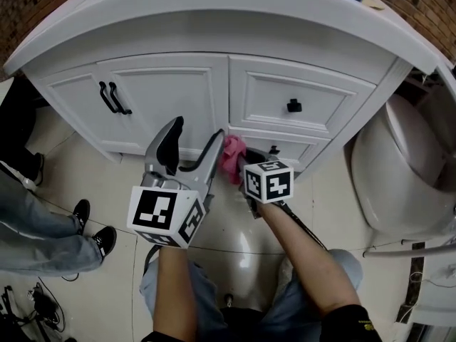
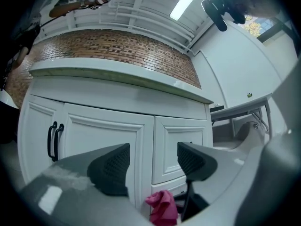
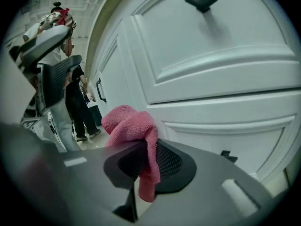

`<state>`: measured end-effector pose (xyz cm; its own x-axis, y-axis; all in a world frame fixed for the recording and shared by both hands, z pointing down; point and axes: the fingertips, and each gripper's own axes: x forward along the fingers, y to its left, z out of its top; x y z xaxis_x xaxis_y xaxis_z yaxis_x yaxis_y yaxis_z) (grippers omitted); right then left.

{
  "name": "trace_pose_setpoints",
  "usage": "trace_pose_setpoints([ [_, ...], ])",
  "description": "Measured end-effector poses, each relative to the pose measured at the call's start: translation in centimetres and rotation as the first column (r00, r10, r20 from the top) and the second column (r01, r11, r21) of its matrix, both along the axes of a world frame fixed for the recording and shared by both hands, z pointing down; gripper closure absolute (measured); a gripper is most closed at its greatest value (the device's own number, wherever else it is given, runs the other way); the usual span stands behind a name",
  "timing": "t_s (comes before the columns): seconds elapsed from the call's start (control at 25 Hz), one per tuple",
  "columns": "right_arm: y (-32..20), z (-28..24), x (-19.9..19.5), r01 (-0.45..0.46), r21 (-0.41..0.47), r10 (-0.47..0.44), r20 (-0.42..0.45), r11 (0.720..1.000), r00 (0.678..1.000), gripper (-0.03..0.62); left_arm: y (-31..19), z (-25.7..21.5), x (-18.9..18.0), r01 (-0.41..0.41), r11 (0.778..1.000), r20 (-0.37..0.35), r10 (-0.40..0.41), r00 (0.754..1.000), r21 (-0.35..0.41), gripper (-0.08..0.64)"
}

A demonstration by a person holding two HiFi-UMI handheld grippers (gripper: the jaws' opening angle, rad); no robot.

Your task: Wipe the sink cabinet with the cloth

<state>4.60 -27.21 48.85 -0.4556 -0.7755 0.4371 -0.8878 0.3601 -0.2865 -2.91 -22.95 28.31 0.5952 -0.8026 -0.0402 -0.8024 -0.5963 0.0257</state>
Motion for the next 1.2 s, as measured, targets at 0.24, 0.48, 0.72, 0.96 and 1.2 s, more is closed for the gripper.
trace_pose_setpoints([
  [0.24, -1.3, 1.3, 5.9, -0.209, -0.070, 0.207, -0.034, 0.975, 0.978, 0.554, -0.3, 0.3, -0.6, -0.004, 1.000, 0.028, 0.004, 1.000, -0.004, 0.239],
  [0.48, 0.8, 1.2, 13.5, -0.307, -0.094, 0.303, -0.051, 0.947, 0.952, 0.554, -0.6, 0.6, -0.3, -0.010, 1.000, 0.013, 0.011, 1.000, -0.019, 0.239],
  [0.72, 2.8, 2.0, 22.3, -0.439, -0.103, 0.420, -0.163, 0.893, 0.893, 0.544, -0.3, 0.2, -0.2, -0.012, 1.000, -0.012, 0.011, 1.000, -0.016, 0.239],
  [0.96, 3.6, 2.1, 23.6, -0.496, -0.097, 0.469, -0.214, 0.863, 0.857, 0.543, -0.1, 0.1, -0.2, -0.014, 1.000, -0.013, 0.014, 1.000, -0.014, 0.239],
  [1.2, 4.8, 2.5, 26.4, -0.636, -0.127, 0.612, -0.185, 0.761, 0.769, 0.545, -0.4, -0.4, -1.7, 0.002, 1.000, -0.021, -0.002, 1.000, -0.008, 0.239],
])
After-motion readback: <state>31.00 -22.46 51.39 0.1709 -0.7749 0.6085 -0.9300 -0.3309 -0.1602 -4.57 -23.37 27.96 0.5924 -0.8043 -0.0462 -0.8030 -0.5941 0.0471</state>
